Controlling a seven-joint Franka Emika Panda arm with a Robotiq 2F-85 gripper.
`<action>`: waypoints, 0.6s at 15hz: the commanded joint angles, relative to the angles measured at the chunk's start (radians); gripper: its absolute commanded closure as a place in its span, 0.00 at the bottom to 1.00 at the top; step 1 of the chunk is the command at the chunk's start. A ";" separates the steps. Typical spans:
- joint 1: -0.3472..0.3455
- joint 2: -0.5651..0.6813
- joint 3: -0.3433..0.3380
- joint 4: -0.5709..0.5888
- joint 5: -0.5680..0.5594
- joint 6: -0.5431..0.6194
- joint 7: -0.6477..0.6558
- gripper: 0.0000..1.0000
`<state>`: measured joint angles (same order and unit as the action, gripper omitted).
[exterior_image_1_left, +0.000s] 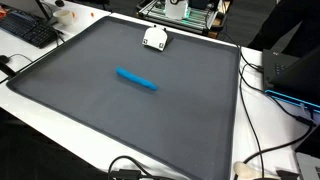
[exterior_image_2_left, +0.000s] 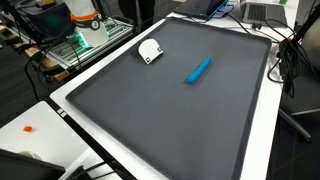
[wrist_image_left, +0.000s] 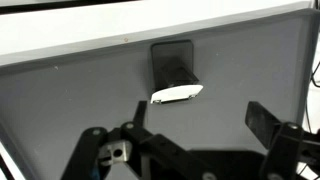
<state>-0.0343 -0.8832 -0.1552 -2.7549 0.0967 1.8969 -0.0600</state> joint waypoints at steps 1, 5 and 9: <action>-0.014 0.003 0.012 -0.002 0.010 -0.003 -0.010 0.00; -0.015 0.024 0.027 -0.002 0.024 -0.003 0.028 0.00; -0.014 0.090 0.121 0.000 0.146 0.049 0.260 0.00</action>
<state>-0.0364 -0.8506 -0.1080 -2.7573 0.1606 1.9027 0.0581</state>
